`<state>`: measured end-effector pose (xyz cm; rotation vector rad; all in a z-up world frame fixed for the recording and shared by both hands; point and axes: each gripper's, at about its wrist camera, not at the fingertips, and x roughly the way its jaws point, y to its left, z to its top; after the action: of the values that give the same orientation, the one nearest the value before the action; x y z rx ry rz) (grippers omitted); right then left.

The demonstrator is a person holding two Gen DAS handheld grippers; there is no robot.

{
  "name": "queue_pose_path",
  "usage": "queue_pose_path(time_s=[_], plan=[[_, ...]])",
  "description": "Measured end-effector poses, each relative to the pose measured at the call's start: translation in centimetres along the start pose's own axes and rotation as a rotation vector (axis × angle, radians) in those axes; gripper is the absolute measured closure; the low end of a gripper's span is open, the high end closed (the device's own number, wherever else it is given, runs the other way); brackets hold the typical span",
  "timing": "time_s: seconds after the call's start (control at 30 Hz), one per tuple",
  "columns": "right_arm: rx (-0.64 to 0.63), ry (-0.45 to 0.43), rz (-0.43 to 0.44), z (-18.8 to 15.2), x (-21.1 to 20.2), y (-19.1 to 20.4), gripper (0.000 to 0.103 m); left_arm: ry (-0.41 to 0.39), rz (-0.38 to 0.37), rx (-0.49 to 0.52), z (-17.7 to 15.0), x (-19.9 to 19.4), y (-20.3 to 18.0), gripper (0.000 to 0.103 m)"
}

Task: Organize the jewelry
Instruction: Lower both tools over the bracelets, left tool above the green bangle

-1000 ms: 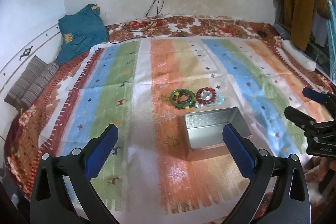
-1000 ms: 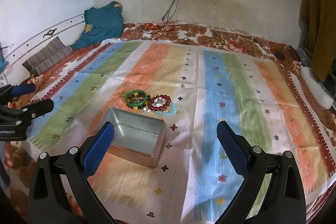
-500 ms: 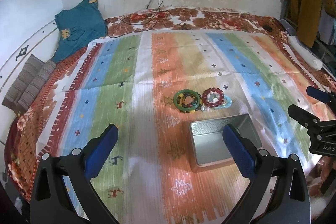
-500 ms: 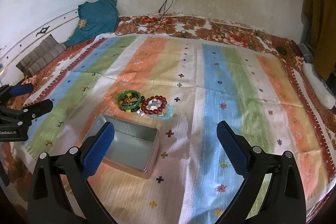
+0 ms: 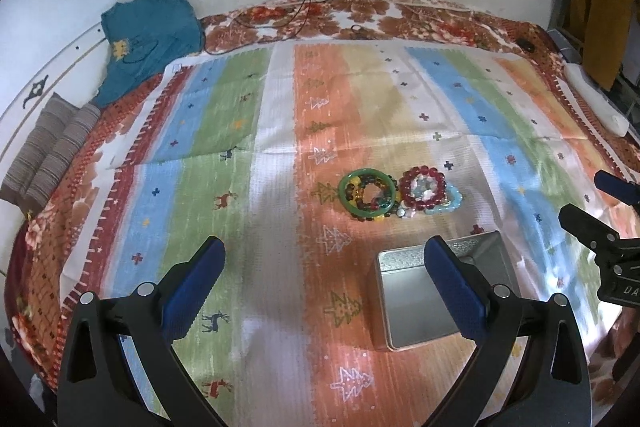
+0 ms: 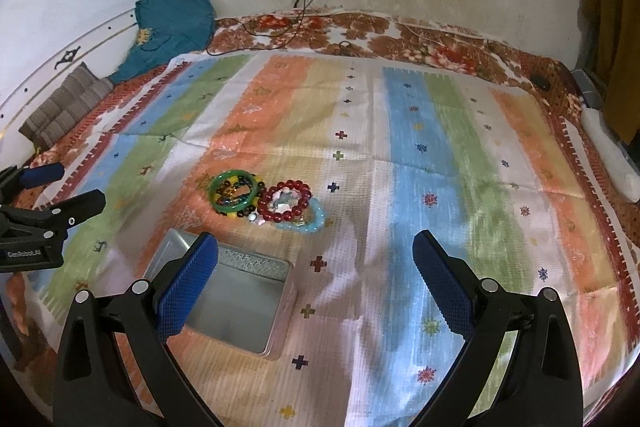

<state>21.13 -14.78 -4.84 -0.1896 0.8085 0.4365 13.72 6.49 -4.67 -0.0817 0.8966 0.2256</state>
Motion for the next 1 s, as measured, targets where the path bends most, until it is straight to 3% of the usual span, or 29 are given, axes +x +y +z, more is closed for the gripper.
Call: queue_pose_path(time_s=[0.53,0.67,0.83,1.0], plan=[[-0.007,0.039,0.001,1.6,3.1,0.2,0.004,0.054,-0.009,-0.023,1.8,3.6,1.2,0.006],[-0.008,0.048,-0.003,1.9,3.8,0.1,0.004,0.088,-0.048,-0.044,2.2,4.8,1.6,0.006],[-0.005,0.068,0.002,2.4,5.0,0.1,0.004,0.108,-0.005,-0.064,2.6,6.2,2.1,0.006],[-0.004,0.09,0.005,2.7,6.2,0.2,0.004,0.111,-0.057,-0.077,3.2,7.1,2.2,0.006]])
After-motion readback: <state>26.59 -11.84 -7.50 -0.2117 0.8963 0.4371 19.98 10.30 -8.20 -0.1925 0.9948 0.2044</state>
